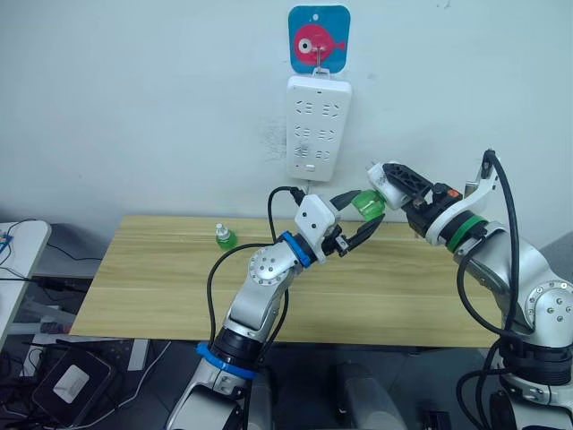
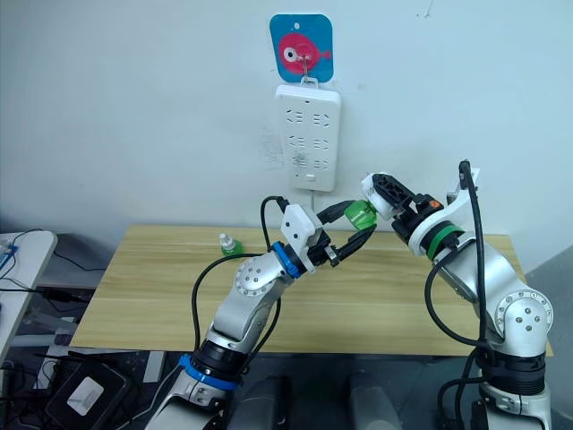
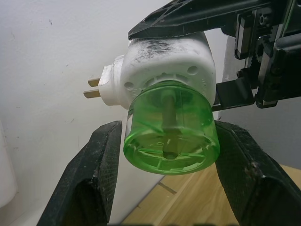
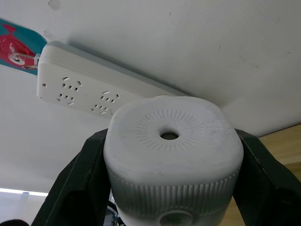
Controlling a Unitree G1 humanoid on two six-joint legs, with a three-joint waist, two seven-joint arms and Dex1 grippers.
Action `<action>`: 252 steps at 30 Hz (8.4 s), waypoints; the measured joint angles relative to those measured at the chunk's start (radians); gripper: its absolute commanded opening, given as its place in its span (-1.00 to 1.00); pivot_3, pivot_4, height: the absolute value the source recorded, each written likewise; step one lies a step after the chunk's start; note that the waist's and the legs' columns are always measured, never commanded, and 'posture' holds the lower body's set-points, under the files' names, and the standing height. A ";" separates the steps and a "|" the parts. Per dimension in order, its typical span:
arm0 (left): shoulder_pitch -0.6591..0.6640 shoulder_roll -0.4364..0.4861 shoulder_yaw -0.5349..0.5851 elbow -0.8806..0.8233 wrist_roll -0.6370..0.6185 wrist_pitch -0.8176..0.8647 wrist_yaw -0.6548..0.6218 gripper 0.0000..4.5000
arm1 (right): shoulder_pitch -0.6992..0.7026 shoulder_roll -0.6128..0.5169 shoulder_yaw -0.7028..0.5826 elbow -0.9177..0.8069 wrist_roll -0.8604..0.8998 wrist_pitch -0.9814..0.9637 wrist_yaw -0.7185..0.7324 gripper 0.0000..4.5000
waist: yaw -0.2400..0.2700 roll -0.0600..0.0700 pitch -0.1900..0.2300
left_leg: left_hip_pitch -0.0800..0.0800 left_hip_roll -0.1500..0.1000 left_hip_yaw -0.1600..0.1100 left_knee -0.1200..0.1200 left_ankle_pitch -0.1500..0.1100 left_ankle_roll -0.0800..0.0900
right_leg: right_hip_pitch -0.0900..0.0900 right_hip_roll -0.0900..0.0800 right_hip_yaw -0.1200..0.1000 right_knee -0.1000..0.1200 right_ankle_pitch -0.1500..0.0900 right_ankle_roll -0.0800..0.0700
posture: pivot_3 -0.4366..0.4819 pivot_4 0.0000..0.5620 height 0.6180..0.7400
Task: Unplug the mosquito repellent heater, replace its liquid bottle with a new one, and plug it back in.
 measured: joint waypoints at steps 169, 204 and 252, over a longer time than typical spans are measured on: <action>-0.034 0.433 0.181 -0.054 -0.542 0.738 -0.358 0.99 | -0.168 -0.554 0.119 0.571 0.064 0.705 0.902 0.33 | 0.010 -0.004 0.025 | -0.001 0.000 -0.001 0.002 -0.001 0.005 | -0.002 -0.003 0.002 0.000 0.006 -0.001 | -0.09 -0.10 1.00; -0.381 0.360 -0.060 0.556 0.673 -1.240 0.302 0.01 | -0.261 -0.490 0.132 0.589 0.065 0.760 0.885 0.33 | 0.036 -0.004 0.024 | -0.003 -0.002 0.009 0.004 -0.001 0.006 | -0.002 -0.012 0.002 -0.001 0.011 0.002 | -0.11 -0.14 1.00; -0.147 0.589 0.191 0.081 -0.877 1.100 -0.525 0.01 | -0.047 -0.510 0.312 0.804 -1.201 0.472 0.942 0.33 | 0.023 -0.004 0.025 | -0.001 0.003 0.008 0.003 0.001 0.004 | -0.004 0.000 0.003 0.001 0.010 0.001 | 0.08 -0.01 1.00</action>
